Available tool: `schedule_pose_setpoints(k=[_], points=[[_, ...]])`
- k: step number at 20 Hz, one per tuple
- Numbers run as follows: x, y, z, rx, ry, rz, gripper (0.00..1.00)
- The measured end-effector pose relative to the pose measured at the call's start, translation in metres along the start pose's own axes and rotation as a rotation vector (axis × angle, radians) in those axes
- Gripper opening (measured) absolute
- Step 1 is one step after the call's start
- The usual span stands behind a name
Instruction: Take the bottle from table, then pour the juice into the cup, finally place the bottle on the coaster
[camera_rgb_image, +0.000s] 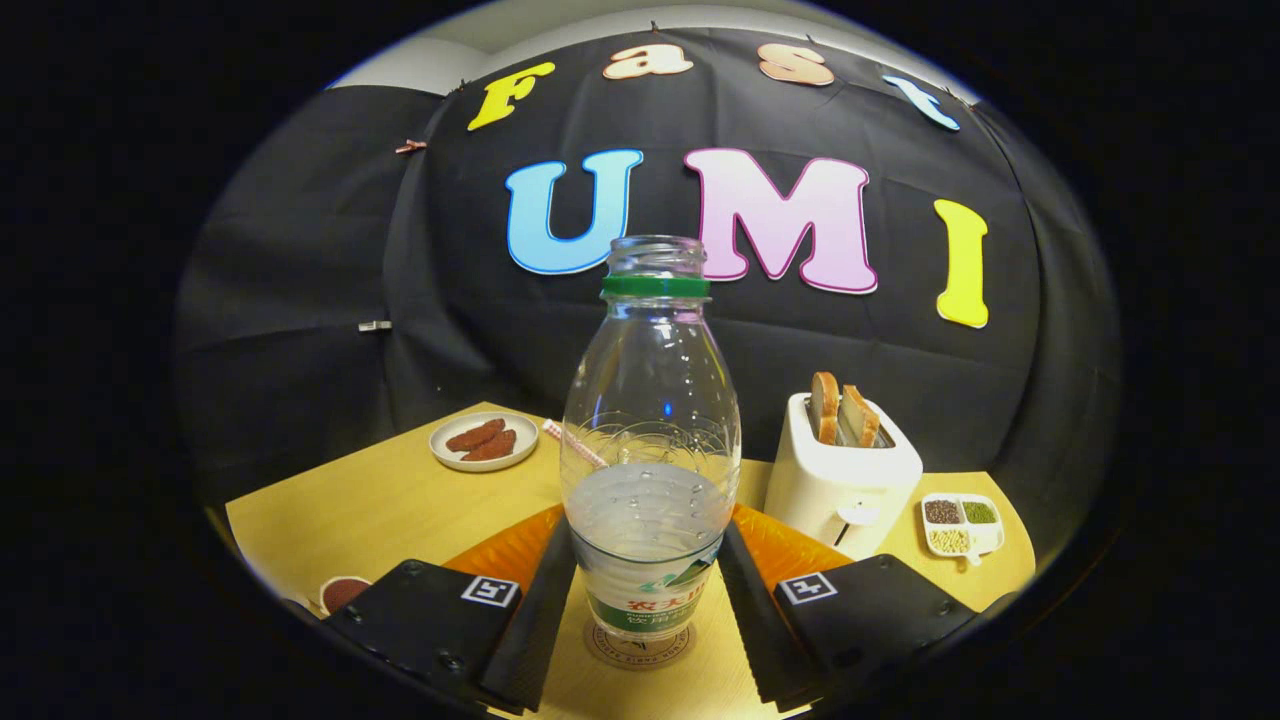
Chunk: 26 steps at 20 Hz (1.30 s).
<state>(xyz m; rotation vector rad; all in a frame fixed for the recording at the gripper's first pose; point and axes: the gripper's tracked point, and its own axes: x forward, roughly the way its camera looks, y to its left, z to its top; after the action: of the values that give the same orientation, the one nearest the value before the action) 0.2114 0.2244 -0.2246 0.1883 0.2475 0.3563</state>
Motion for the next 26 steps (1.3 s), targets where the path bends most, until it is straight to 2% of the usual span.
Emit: schedule_pose_setpoints(k=[6,8,10,26], points=[[0.017,-0.005,-0.035,0.004,0.045,-0.019,0.8],[0.021,-0.002,-0.041,0.02,0.055,-0.002,0.8],[0.021,-0.006,-0.04,-0.011,0.044,-0.012,0.8],[0.026,-0.001,-0.045,0.042,0.054,0.004,0.82]])
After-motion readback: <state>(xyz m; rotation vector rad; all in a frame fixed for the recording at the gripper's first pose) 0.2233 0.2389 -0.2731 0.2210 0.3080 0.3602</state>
